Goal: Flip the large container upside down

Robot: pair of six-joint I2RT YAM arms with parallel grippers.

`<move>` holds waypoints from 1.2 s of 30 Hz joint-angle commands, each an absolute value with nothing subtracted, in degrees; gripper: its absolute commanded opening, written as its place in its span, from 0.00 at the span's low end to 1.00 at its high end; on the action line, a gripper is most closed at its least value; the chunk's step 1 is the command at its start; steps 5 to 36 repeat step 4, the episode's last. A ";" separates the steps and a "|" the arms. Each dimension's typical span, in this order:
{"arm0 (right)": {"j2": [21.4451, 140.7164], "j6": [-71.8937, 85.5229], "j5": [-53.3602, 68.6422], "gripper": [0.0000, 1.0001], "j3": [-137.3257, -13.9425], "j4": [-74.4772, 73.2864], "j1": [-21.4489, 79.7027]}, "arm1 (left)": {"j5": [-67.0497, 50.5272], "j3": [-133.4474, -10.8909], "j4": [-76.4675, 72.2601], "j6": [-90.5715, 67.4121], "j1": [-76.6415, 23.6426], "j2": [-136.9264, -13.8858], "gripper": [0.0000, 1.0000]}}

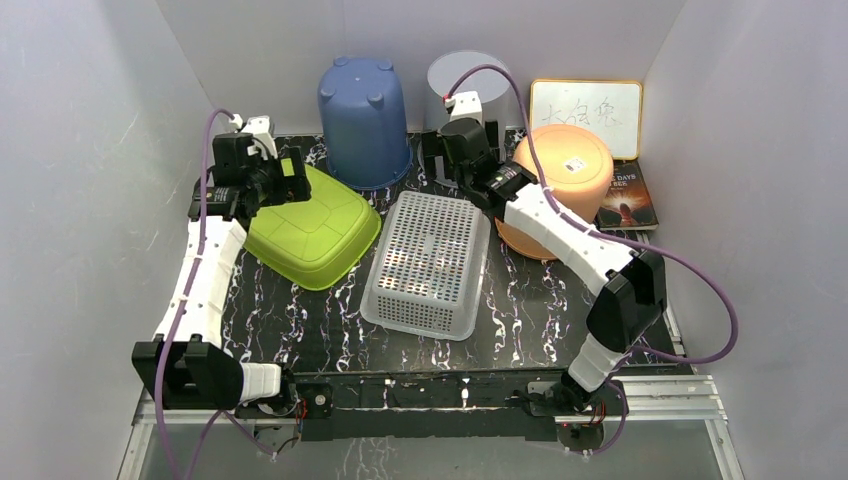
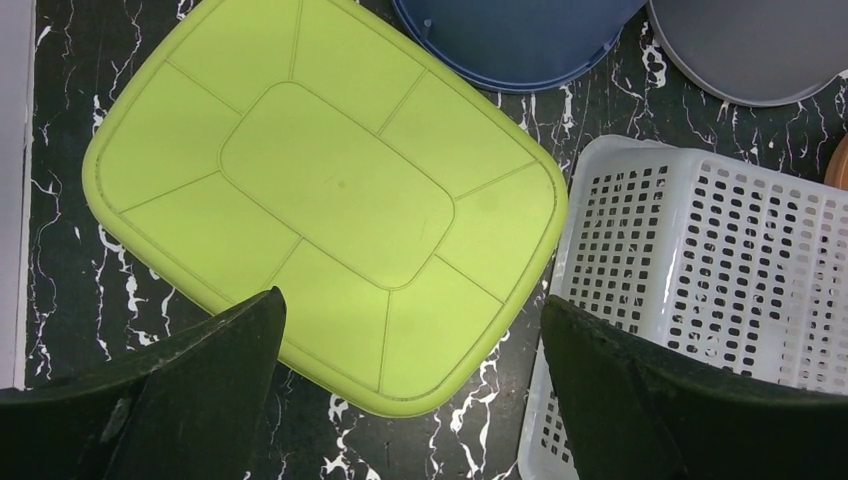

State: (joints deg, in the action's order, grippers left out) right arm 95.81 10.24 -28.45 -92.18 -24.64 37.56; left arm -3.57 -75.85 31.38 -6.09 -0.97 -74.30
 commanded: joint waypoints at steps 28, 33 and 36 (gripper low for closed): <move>92.35 10.69 -27.51 0.98 -90.82 -20.84 37.47 | -3.88 -76.55 30.93 -5.32 -1.17 -72.08 0.98; 92.35 10.69 -27.51 0.98 -90.82 -20.84 37.47 | -3.88 -76.55 30.93 -5.32 -1.17 -72.08 0.98; 92.35 10.69 -27.51 0.98 -90.82 -20.84 37.47 | -3.88 -76.55 30.93 -5.32 -1.17 -72.08 0.98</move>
